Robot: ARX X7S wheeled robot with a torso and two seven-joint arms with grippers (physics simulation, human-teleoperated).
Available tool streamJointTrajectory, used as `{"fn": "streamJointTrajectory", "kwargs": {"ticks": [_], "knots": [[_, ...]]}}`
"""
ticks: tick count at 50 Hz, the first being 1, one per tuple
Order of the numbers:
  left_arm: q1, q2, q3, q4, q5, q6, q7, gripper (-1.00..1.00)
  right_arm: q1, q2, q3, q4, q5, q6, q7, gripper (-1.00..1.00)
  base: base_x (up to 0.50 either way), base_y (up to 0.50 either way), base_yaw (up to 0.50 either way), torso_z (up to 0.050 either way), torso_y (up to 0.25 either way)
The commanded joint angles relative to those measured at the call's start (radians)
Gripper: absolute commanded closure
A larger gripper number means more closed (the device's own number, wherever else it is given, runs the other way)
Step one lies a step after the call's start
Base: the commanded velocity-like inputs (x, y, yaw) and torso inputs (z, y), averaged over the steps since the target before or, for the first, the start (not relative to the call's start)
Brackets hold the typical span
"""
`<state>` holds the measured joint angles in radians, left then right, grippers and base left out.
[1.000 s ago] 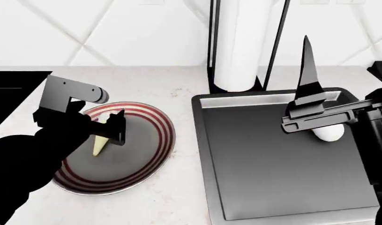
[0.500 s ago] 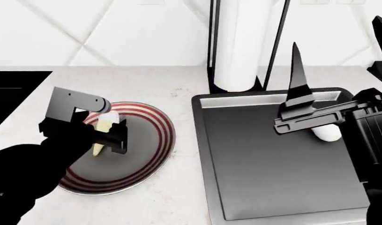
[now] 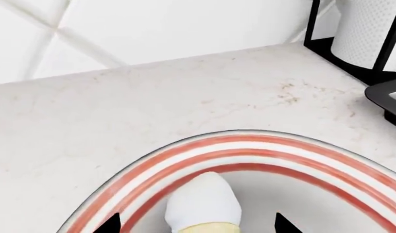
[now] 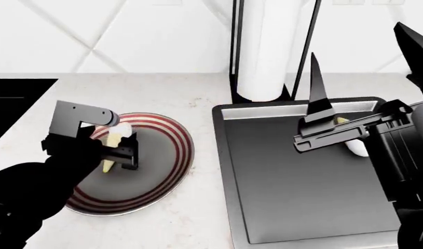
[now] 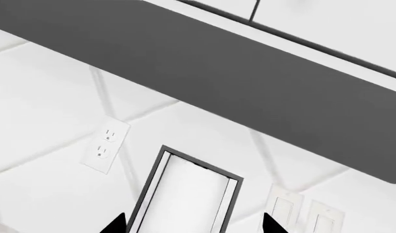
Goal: Move the dessert items from the plate to the tray.
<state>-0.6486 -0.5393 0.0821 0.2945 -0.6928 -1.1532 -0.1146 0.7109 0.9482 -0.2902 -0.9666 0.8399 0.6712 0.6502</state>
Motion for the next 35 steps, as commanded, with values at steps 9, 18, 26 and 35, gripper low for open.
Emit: {"fn": "streamJointTrajectory", "kwargs": {"ticks": [9,18,26,35], "knots": [[0.02,-0.014,0.036,-0.005,0.02,0.042,0.02,-1.0,0.01,-0.005,-0.029,0.008,-0.013,-0.001,-0.012,-1.0,0.0,0.0,0.0,0.0,-0.136],[0.02,-0.009,0.03,-0.013,0.019,0.051,0.015,-1.0,0.012,-0.009,-0.037,0.011,-0.015,-0.006,-0.019,-1.0,0.0,0.0,0.0,0.0,-0.056],[0.016,0.001,-0.005,0.002,0.0,0.056,0.004,1.0,0.019,-0.009,-0.041,0.011,-0.013,-0.004,-0.017,-1.0,0.0,0.0,0.0,0.0,0.0],[0.011,0.004,-0.03,0.023,-0.021,0.058,0.001,1.0,0.02,-0.009,-0.047,0.015,-0.015,-0.007,-0.018,-1.0,0.0,0.0,0.0,-0.004,0.193]]}}
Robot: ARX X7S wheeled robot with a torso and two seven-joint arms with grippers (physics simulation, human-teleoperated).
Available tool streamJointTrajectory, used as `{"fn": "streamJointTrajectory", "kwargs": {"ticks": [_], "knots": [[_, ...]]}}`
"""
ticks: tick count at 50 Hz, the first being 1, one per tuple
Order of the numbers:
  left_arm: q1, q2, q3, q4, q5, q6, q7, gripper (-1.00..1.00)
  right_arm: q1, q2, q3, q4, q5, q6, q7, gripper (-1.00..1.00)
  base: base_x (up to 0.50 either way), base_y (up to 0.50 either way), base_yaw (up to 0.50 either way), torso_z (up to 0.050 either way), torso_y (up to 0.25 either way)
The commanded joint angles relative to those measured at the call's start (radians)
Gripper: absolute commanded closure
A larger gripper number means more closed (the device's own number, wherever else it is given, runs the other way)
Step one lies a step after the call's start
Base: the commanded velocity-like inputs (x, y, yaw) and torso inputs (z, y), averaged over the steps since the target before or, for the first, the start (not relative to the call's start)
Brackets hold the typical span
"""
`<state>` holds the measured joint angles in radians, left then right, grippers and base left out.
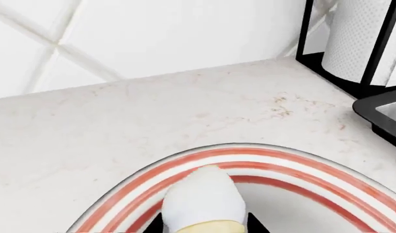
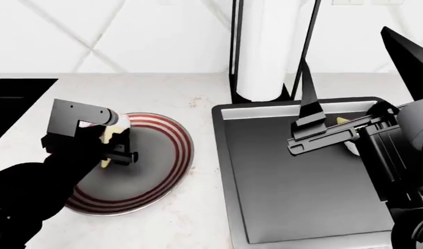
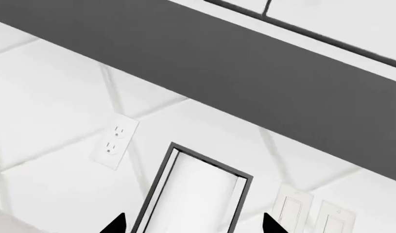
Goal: Move the dessert items from the plate to the tray.
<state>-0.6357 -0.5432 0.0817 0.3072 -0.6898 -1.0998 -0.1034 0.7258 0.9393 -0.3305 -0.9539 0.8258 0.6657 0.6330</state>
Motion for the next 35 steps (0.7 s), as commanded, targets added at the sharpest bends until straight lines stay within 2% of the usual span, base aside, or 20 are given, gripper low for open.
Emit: {"fn": "streamJointTrajectory", "kwargs": {"ticks": [1,14,17,21,23,26,28,35], "knots": [[-0.003,0.008,-0.032,0.014,-0.027,0.003,-0.012,1.0,0.005,0.0,-0.007,0.002,-0.002,-0.002,-0.001,-1.0,0.01,0.0,0.0,-0.006,0.25],[-0.073,0.015,-0.031,0.079,-0.064,-0.033,-0.023,1.0,0.009,-0.002,-0.013,0.007,-0.003,-0.006,-0.002,-1.0,0.0,0.0,0.0,-0.006,0.25],[-0.135,0.032,0.013,0.107,-0.081,-0.068,-0.018,1.0,0.011,-0.002,0.012,0.003,-0.002,-0.025,0.012,-1.0,0.0,0.0,0.0,-0.006,0.25],[-0.249,0.072,0.108,0.092,-0.088,-0.096,0.021,1.0,0.023,0.002,0.057,-0.019,0.019,-0.053,0.036,-1.0,0.0,0.0,0.0,0.0,0.0],[-0.29,0.091,0.149,0.074,-0.089,-0.1,0.047,1.0,0.043,0.004,0.109,-0.034,0.091,-0.079,0.057,-1.0,0.0,0.0,0.0,0.0,0.0],[-0.355,0.122,0.231,0.027,-0.077,-0.092,0.101,1.0,0.164,0.017,0.135,-0.081,0.219,-0.047,0.115,-1.0,0.0,0.0,0.0,0.0,0.0],[-0.385,0.141,0.273,-0.008,-0.067,-0.077,0.135,1.0,0.223,0.029,0.113,-0.092,0.266,-0.062,0.149,-1.0,0.0,0.0,0.0,0.0,0.0],[-0.468,0.217,0.39,-0.151,-0.036,-0.01,0.254,1.0,0.411,0.136,-0.131,-0.092,0.299,-0.21,0.261,-1.0,0.0,0.0,0.0,0.0,0.0]]}}
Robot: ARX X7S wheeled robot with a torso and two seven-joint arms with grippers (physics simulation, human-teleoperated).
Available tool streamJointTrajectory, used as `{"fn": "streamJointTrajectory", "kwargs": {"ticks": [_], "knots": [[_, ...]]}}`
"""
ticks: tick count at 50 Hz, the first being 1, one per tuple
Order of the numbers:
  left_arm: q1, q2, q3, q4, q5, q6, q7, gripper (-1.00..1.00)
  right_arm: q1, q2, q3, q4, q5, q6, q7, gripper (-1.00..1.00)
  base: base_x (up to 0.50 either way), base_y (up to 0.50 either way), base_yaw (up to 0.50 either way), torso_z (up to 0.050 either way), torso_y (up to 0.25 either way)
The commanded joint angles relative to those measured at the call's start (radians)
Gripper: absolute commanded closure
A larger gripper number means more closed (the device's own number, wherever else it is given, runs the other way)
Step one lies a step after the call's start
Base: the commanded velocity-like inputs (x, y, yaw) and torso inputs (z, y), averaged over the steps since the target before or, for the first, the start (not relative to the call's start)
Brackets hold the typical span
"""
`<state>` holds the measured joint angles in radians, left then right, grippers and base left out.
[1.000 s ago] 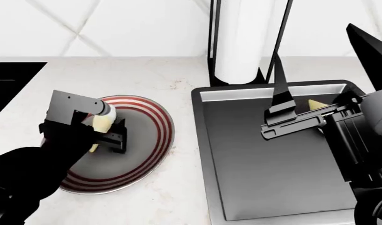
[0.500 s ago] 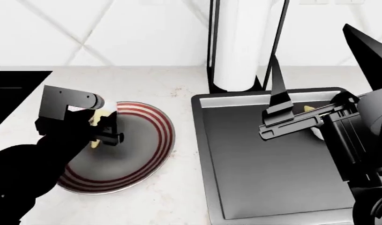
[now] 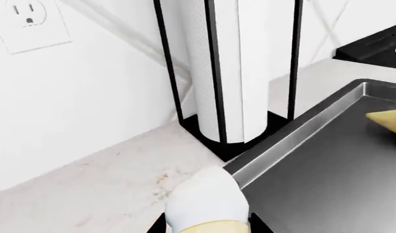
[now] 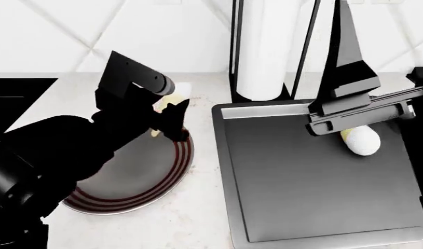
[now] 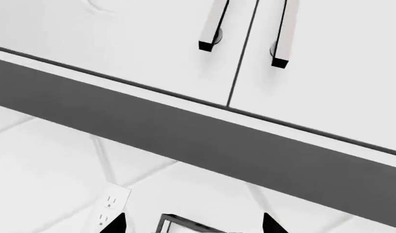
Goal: Move the dessert items from the plate to the tray.
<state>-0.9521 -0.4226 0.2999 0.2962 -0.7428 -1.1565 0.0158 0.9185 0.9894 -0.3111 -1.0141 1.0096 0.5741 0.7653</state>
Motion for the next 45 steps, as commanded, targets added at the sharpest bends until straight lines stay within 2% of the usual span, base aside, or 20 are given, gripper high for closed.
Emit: {"fn": "streamJointTrajectory", "kwargs": {"ticks": [1,13,23,36,37,45], "knots": [[-0.16,0.105,0.188,-0.156,0.026,0.06,0.15,1.0,0.224,0.089,-0.165,-0.031,0.111,-0.125,0.131,-1.0,0.0,0.0,0.0,0.0,0.0],[-0.261,0.246,0.361,-0.438,0.104,0.218,0.348,1.0,0.251,0.09,-0.205,-0.02,0.107,-0.145,0.125,-1.0,0.0,0.0,0.0,0.0,0.0],[-0.252,0.331,0.447,-0.549,0.117,0.279,0.428,1.0,0.238,0.088,-0.234,-0.015,0.087,-0.15,0.114,-1.0,0.0,0.0,0.0,0.0,0.0],[-0.26,0.371,0.503,-0.564,0.104,0.287,0.458,1.0,0.204,0.096,-0.249,0.0,0.06,-0.177,0.104,-1.0,0.0,0.0,0.0,0.0,0.0],[-0.263,0.371,0.498,-0.567,0.102,0.289,0.455,-1.0,0.199,0.098,-0.25,0.0,0.057,-0.18,0.103,-1.0,0.0,0.0,0.0,0.0,0.0],[-0.297,0.34,0.418,-0.546,0.071,0.283,0.395,-1.0,0.192,0.098,-0.257,0.007,0.052,-0.186,0.099,-1.0,0.0,0.0,0.0,0.0,0.0]]}}
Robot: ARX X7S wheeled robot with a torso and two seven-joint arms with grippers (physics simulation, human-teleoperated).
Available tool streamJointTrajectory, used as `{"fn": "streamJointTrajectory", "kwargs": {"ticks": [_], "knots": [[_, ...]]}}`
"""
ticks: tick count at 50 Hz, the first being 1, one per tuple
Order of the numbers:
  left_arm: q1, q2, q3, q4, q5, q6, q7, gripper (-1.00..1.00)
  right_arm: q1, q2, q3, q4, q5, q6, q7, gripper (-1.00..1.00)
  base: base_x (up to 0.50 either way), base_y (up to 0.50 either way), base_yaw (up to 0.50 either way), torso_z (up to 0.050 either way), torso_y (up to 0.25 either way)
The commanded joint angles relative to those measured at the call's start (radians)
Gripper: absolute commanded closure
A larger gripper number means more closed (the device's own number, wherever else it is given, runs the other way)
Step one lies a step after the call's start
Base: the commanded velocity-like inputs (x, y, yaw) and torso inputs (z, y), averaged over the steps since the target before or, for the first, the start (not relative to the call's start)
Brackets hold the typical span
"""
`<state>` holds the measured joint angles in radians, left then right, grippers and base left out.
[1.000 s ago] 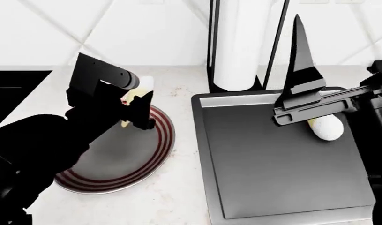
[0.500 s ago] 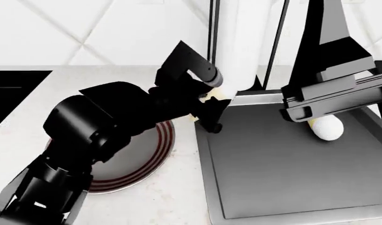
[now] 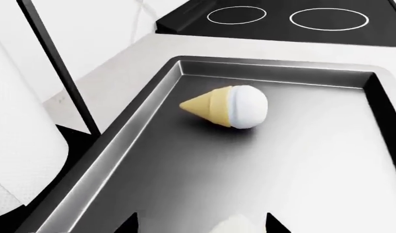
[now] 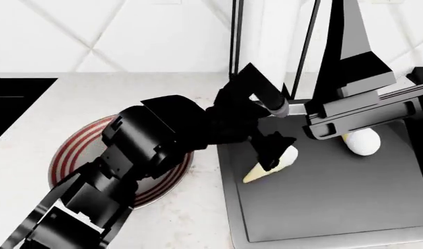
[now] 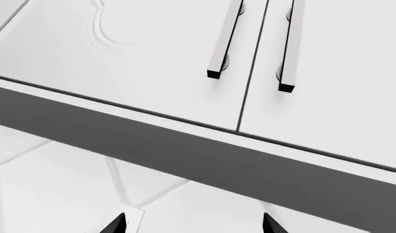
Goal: Move the dessert items from the plate to the tray.
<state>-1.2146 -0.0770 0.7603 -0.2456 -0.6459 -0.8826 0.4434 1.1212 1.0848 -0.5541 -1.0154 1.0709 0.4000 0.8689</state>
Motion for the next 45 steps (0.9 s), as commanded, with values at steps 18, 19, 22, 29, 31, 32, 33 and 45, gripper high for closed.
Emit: {"fn": "streamJointTrajectory", "kwargs": {"ticks": [18,19,22,29,31,32,33,45], "knots": [[-0.029,-0.244,-0.215,0.308,0.004,-0.001,-0.285,-1.0,-0.013,-0.022,-0.034,0.026,-0.027,-0.015,-0.018,-1.0,0.0,0.0,0.0,0.0,0.0],[-0.01,-0.263,-0.216,0.327,0.019,0.006,-0.304,-1.0,-0.013,-0.026,-0.037,0.028,-0.032,-0.015,-0.019,-1.0,0.0,0.0,0.0,0.0,0.0],[0.053,-0.326,-0.223,0.423,0.063,0.034,-0.369,-1.0,-0.024,-0.041,-0.049,0.039,-0.053,-0.018,-0.029,-1.0,0.0,0.0,0.0,0.0,0.0],[0.142,-0.447,-0.238,0.68,0.114,-0.007,-0.501,-1.0,-0.035,-0.045,-0.055,0.039,-0.065,-0.03,-0.034,-1.0,0.0,0.0,0.0,0.0,0.0],[0.162,-0.472,-0.259,0.745,0.104,-0.034,-0.531,-1.0,-0.041,-0.039,-0.054,0.035,-0.066,-0.035,-0.033,-1.0,0.0,0.0,0.0,0.0,0.0],[0.175,-0.485,-0.281,0.784,0.092,-0.051,-0.552,-1.0,-0.043,-0.035,-0.051,0.033,-0.064,-0.038,-0.031,-1.0,0.0,0.0,0.0,0.0,0.0],[0.188,-0.497,-0.306,0.821,0.08,-0.067,-0.573,-1.0,-0.045,-0.031,-0.049,0.031,-0.062,-0.042,-0.029,-1.0,0.0,0.0,0.0,0.0,0.0],[0.204,-0.548,-0.607,1.157,-0.123,-0.257,-0.754,-1.0,-0.027,-0.008,-0.039,-0.015,-0.036,-0.047,-0.004,-1.0,0.0,0.0,0.0,0.0,0.0]]}}
